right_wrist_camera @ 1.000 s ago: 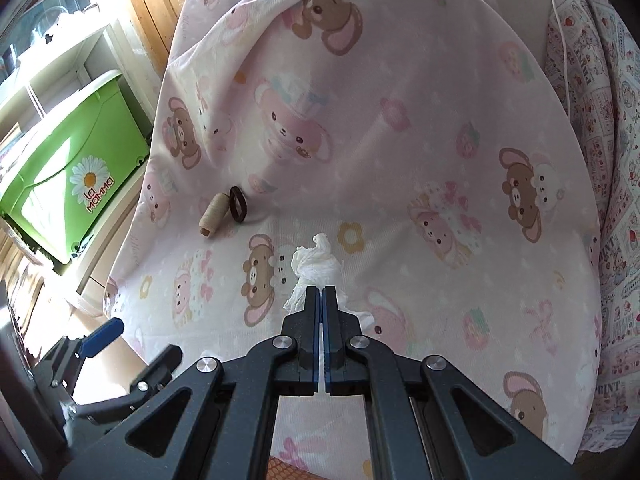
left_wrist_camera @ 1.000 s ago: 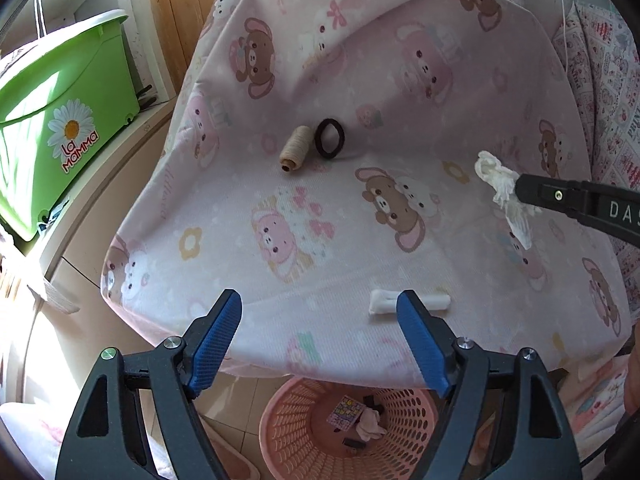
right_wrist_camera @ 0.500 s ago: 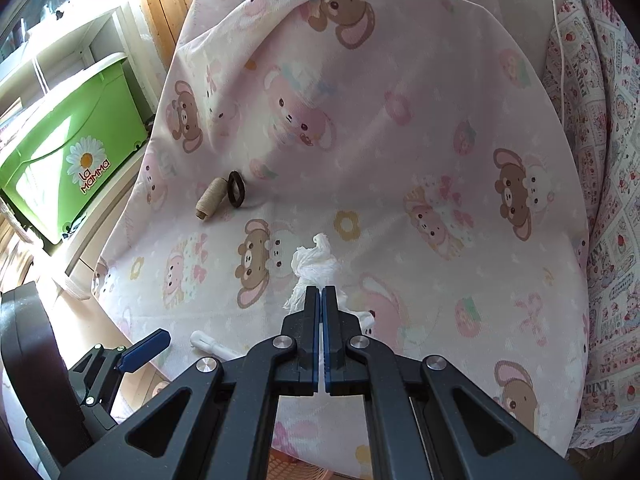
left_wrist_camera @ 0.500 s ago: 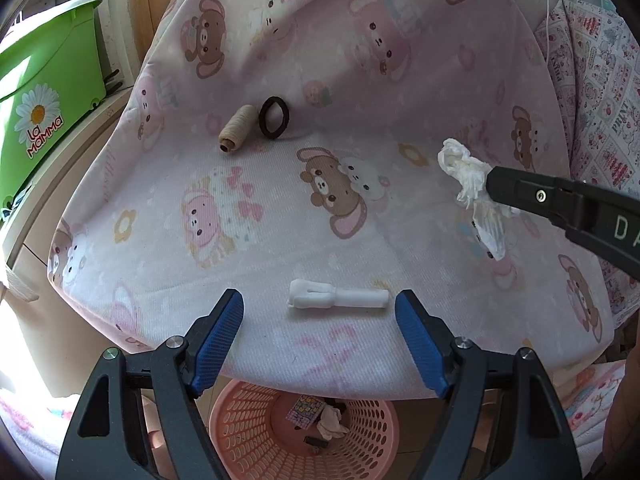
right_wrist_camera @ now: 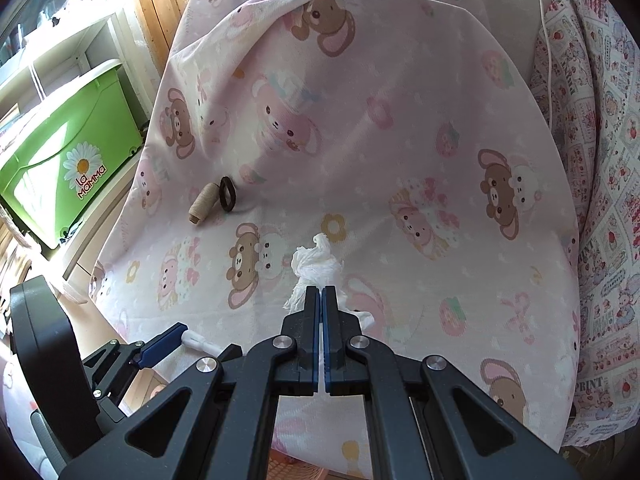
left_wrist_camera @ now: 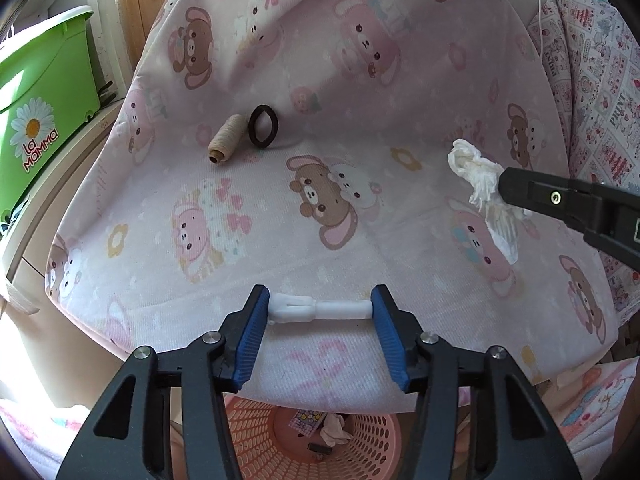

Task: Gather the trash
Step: 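Carry the white tube and tissue with both tools over the wastebasket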

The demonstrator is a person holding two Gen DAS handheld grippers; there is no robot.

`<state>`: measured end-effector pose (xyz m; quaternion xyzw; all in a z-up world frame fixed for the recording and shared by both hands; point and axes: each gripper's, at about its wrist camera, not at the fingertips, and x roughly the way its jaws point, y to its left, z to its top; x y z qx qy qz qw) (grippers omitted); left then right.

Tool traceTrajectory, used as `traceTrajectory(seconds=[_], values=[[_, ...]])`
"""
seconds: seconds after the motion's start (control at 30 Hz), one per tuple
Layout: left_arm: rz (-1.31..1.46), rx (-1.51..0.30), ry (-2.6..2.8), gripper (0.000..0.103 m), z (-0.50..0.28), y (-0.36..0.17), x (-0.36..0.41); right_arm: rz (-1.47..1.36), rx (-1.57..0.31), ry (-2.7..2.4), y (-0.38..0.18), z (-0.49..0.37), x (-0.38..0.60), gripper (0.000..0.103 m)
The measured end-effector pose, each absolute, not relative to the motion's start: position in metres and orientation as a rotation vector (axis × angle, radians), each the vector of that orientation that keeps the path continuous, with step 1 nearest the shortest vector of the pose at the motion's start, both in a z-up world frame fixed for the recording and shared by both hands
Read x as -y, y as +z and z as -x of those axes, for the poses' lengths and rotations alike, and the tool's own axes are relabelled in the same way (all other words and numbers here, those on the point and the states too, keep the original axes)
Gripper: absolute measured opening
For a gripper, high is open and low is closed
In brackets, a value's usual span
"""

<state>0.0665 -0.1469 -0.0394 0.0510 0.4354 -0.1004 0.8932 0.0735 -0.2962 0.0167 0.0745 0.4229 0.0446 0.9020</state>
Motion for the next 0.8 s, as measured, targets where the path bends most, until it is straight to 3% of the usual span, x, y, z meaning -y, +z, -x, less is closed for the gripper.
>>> traceTrajectory(seconds=[0.8], values=[[-0.099,-0.801,-0.175,0.051,-0.061,-0.007,0.104,-0.097,-0.827,0.133,0.027,-0.057,0.281,0.002]])
